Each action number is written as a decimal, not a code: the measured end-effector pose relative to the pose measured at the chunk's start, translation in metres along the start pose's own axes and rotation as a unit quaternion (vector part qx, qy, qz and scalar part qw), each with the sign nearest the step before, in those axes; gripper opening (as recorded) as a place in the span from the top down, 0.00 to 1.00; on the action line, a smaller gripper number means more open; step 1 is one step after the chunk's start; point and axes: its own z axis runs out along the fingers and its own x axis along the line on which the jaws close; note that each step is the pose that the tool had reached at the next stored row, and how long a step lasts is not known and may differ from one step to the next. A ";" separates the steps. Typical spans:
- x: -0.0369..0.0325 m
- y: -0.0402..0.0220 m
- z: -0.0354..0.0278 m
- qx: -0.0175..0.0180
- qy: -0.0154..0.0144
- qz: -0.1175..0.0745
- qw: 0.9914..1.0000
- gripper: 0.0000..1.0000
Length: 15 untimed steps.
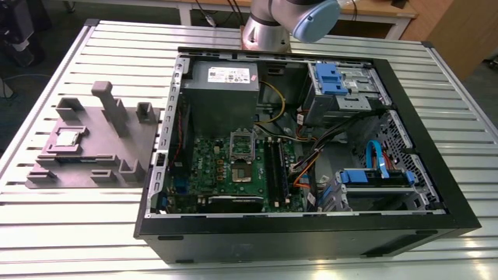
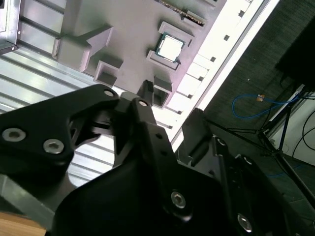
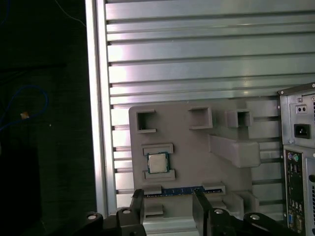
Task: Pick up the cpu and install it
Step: 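Pick up the cpu and move it towards the insertion slot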
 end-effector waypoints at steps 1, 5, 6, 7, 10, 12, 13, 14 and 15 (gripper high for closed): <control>0.0000 0.0000 0.0000 0.000 0.000 0.000 1.000 0.47; 0.0007 0.0000 0.0007 0.000 0.000 -0.012 1.000 0.41; 0.0007 0.0000 0.0010 0.000 0.000 -0.020 1.000 0.41; 0.0007 0.0000 0.0016 0.000 0.000 -0.029 1.000 0.41; 0.0008 -0.0001 0.0028 -0.001 0.001 -0.042 0.999 0.41; 0.0008 -0.0001 0.0033 -0.001 0.001 -0.042 0.999 0.41; 0.0008 -0.0001 0.0035 -0.001 0.001 -0.042 0.999 0.41; 0.0008 -0.0001 0.0043 -0.001 0.001 -0.042 0.999 0.41; 0.0010 -0.0002 0.0055 -0.001 0.001 -0.042 0.999 0.41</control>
